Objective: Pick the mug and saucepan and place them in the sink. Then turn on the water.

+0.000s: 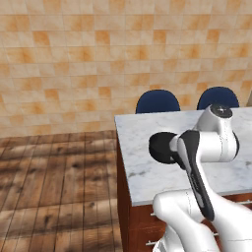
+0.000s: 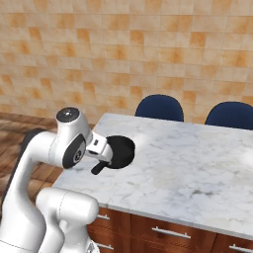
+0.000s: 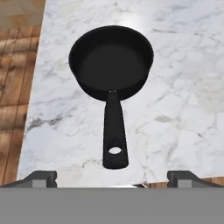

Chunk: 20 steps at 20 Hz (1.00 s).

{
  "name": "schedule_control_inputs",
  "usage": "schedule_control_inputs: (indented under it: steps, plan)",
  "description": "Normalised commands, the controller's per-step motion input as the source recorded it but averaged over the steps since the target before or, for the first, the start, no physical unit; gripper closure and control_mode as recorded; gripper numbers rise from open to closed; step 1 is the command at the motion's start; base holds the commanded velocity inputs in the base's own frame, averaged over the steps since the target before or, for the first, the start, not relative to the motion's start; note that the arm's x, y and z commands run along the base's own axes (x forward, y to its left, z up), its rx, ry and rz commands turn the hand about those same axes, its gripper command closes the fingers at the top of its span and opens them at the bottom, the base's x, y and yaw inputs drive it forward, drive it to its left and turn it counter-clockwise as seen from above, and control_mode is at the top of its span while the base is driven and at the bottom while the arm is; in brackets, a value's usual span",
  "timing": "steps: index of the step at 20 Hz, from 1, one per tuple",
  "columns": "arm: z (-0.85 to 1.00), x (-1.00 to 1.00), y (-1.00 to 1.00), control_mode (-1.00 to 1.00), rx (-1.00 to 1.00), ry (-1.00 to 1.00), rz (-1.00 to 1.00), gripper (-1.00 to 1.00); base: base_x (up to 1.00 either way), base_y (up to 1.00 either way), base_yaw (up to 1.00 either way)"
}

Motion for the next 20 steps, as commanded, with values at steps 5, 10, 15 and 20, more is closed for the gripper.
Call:
schedule_control_inputs:
  steps: [5, 10, 15, 20]
  plan:
    - [-0.24, 0.21, 0.0, -1.0, 0.0, 0.0, 0.0, -1.0, 0.0, 0.0, 0.0]
    - [-0.23, 0.19, 0.0, -1.0, 0.0, 0.0, 0.0, -1.0, 0.0, 0.0, 0.0]
    - [-0.23, 0.15, 0.0, -1.0, 0.0, 0.0, 0.0, -1.0, 0.0, 0.0, 0.0]
    - [-0.2, 0.06, -0.02, -1.0, 0.0, 0.0, 0.0, -1.0, 0.0, 0.0, 0.0]
